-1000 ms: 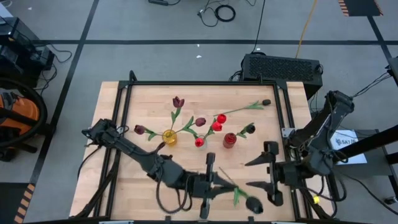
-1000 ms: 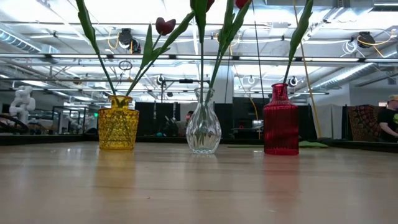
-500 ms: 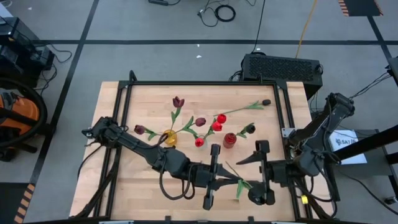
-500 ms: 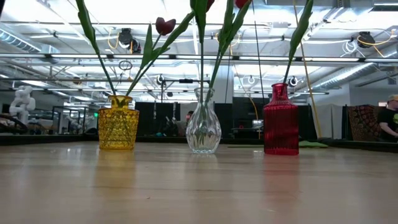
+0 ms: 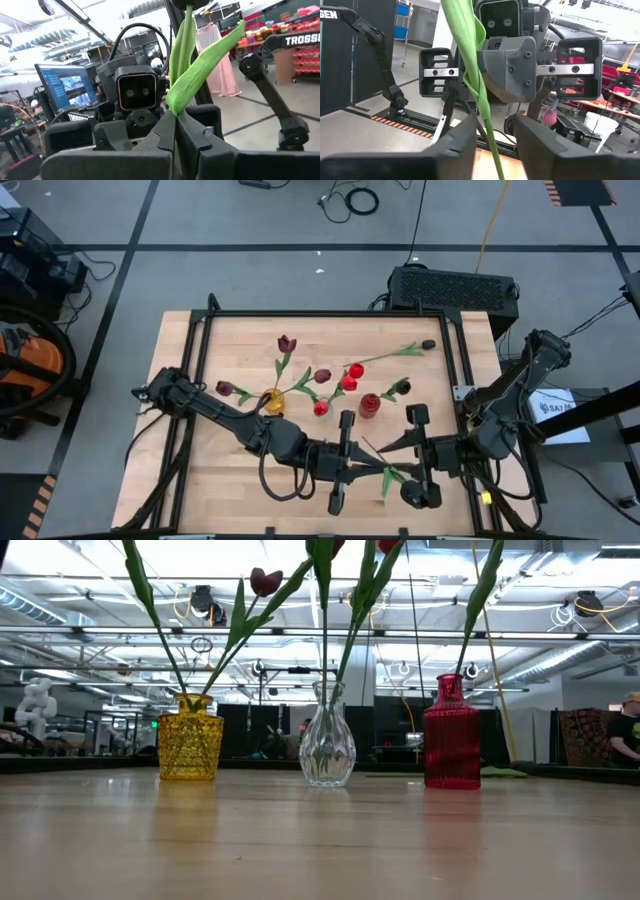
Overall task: Sort flowers into vase by color
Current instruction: Put the bottom black tulip into the red vase
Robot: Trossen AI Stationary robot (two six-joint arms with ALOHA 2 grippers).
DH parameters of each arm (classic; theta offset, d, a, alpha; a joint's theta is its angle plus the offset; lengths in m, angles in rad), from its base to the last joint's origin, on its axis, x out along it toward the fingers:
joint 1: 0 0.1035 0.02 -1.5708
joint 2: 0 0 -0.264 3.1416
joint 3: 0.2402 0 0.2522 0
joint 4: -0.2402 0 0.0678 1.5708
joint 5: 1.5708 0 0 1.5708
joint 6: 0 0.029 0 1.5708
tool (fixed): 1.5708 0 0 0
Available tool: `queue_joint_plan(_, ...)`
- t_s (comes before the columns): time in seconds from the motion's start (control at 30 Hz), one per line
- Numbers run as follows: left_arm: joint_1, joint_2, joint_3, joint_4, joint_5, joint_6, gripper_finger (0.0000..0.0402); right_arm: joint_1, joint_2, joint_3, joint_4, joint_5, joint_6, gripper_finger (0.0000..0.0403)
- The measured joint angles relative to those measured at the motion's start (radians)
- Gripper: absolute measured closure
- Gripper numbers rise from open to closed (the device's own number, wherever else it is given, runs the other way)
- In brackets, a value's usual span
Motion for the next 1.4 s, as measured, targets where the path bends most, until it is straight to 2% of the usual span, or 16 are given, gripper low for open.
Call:
queue_joint_plan(0.17, 0.000, 0.000, 0.000, -0.005, -0.046, 0.022, 0.0389, 0.001, -0.003, 0.000, -0.002, 0.034, -0.019, 0.0374)
queue_joint_plan(0.23, -0.003, 0.000, 0.002, -0.022, -0.092, 0.027, 0.0376, 0.001, -0.003, 0.000, -0.010, 0.071, -0.029, 0.0394)
queue_joint_plan(0.37, -0.023, -0.001, 0.002, -0.101, -0.283, 0.029, 0.0326, 0.000, -0.003, 0.000, -0.020, 0.097, -0.029, 0.0389)
queue_joint_plan(0.43, -0.038, -0.008, 0.002, -0.167, -0.378, 0.033, 0.0296, 0.000, -0.003, 0.000, -0.036, 0.158, -0.029, 0.0391)
queue_joint_plan(0.57, -0.083, -0.025, 0.002, -0.287, -0.639, 0.028, 0.0240, 0.000, -0.015, 0.000, -0.065, 0.261, -0.020, 0.0399)
queue_joint_plan(0.63, -0.117, -0.033, -0.002, -0.364, -0.755, 0.027, 0.0217, 0.002, -0.016, 0.002, -0.069, 0.263, -0.012, 0.0399)
queue_joint_plan(0.77, -0.186, -0.063, 0.000, -0.456, -0.891, -0.008, 0.0191, -0.001, -0.013, 0.001, -0.085, 0.266, 0.007, 0.0400)
queue_joint_plan(1.0, -0.304, -0.068, 0.000, -0.524, -0.945, -0.035, 0.0188, -0.057, -0.013, 0.001, -0.230, 0.372, 0.135, 0.0401)
queue_joint_plan(1.13, -0.344, -0.067, 0.000, -0.590, -0.946, -0.100, 0.0188, -0.130, -0.012, 0.001, -0.351, 0.368, 0.281, 0.0401)
queue_joint_plan(1.4, -0.358, -0.068, 0.000, -0.639, -0.947, -0.107, 0.0188, -0.213, -0.012, 0.001, -0.512, 0.364, 0.421, 0.0401)
